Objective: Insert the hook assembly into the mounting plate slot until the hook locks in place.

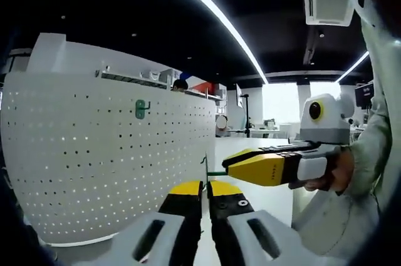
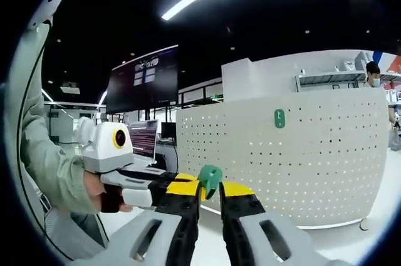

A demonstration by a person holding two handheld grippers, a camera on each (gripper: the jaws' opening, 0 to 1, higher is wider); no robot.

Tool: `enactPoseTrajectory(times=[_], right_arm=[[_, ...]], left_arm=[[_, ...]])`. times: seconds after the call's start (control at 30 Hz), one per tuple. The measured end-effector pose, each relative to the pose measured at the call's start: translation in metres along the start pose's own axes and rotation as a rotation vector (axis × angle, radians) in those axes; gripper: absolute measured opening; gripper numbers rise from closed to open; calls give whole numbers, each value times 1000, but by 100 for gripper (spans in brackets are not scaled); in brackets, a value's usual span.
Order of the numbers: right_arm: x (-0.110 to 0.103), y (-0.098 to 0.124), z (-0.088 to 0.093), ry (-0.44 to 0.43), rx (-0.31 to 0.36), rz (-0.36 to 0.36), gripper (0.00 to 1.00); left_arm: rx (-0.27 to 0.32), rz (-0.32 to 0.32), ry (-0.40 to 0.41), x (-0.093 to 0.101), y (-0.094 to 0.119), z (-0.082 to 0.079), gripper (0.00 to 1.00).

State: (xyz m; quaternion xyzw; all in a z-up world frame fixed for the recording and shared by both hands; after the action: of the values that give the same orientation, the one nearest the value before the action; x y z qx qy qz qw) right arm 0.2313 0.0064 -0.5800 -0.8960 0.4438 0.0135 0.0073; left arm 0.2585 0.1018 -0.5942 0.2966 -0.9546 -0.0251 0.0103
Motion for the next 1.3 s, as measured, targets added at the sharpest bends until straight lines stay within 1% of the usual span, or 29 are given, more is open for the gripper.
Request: enactPoseTrajectory(times=[0.17, 0.37, 0.5, 0.67, 0.8, 0.83, 0.9, 0.97, 1.23, 1.3], right_arm=[[-1, -1, -1, -12, 3, -3, 8], [-1, -1, -2, -23, 4, -5, 6], [1, -1, -2, -62, 13, 1, 4], [0, -2, -2, -96, 15, -6, 3], [0, -4, -3, -147, 14, -14, 2], [-2, -4, -4, -144, 14, -15, 2], [-4, -4, -5, -93, 10, -4, 1], [-6, -4, -5, -66, 5, 2, 1], [-5, -4, -3, -42, -21, 13, 1], [-6, -5, -3, -24, -26, 18, 0]], left_arm=[[10, 16, -12, 5, -1, -2, 3], [18, 20, -24, 8, -1, -4, 3], [27, 26, -37, 9, -1, -5, 3], [29, 16, -53, 9, -1, -6, 3], [25, -5, -93, 10, 0, -8, 3], [24, -8, -97, 11, 0, -7, 3], [24, -8, -93, 10, -1, -7, 3], [25, -8, -92, 10, -1, -7, 3], [12, -22, -77, 9, -1, -4, 5], [5, -27, -71, 9, -1, -3, 5]])
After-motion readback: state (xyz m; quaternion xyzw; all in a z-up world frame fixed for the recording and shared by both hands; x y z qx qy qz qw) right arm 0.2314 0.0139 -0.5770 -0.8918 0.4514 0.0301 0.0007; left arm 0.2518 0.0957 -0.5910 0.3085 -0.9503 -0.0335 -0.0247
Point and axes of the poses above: the point that each gripper's makers call its tool centre point, and the gripper's own axes: y roughly backward along the fingers, x roughly to its right, z roughly out of its underside, the point moved 6 cm from there along y, roughly backward along the fingers, and after that the axes turned 4 degrees about -x, right-handed, at the moved point
